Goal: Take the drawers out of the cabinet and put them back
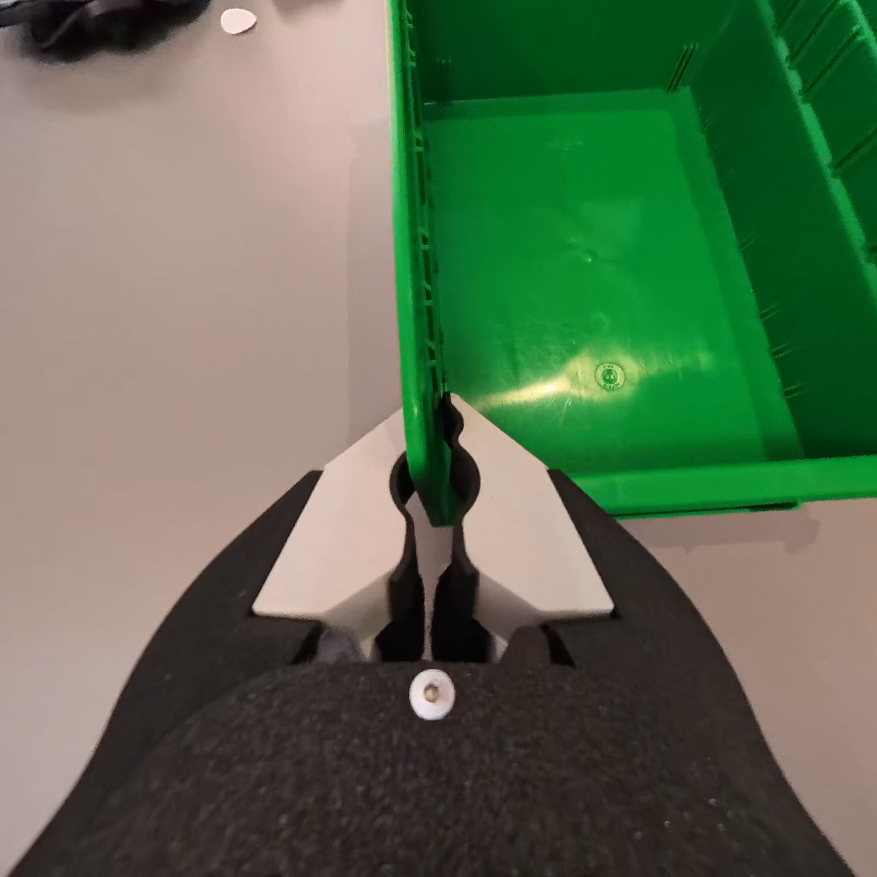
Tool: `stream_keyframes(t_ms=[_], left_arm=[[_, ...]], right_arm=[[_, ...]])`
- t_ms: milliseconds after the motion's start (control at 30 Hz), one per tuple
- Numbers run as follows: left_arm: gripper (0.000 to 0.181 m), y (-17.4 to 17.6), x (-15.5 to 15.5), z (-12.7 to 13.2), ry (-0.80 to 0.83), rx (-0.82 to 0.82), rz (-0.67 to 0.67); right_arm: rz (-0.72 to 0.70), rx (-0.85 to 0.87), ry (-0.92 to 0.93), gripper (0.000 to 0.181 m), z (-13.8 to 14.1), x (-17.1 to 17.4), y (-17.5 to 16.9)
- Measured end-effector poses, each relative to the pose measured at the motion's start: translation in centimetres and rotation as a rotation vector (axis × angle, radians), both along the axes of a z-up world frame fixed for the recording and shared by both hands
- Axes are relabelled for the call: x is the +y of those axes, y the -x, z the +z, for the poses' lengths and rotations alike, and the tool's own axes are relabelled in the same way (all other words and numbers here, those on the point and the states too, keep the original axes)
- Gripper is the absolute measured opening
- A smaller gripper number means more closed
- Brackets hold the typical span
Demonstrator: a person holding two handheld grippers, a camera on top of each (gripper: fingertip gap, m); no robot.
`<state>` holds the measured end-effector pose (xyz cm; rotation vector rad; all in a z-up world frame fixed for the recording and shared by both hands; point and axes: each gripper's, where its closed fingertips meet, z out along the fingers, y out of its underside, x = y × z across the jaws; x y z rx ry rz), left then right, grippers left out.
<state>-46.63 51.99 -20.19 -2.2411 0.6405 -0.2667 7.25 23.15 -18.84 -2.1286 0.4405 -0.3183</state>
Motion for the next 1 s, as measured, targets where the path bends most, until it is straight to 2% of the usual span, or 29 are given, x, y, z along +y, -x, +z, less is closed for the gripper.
stream_keyframes(t_ms=[200,467,567,633,867,1000], left_arm=[[0.003,1.2,-0.2,0.0,-0.016,0.000,0.060],[0.003,2.6,0.7,0.0,-0.001,-0.026,0.051],[0.003,2.8,0.7,0.0,-0.006,-0.028,0.065],[0.003,2.7,0.6,0.0,-0.013,-0.027,0.070],[0.003,1.7,0.7,0.0,-0.035,-0.014,0.042],[0.003,1.0,0.8,0.0,-0.039,-0.008,0.036]], right_arm=[[-0.041,-0.010,-0.033,0.001,0.0,-0.2,1.7],[-0.041,-0.006,-0.042,0.002,0.1,-0.1,2.0],[-0.016,0.011,-0.112,0.024,1.4,-0.3,2.9],[-0.010,0.007,-0.148,0.032,2.6,-0.8,3.2],[0.146,-0.030,-0.249,0.041,6.2,-0.6,6.1],[0.233,-0.037,-0.250,0.040,5.9,0.3,9.0]])
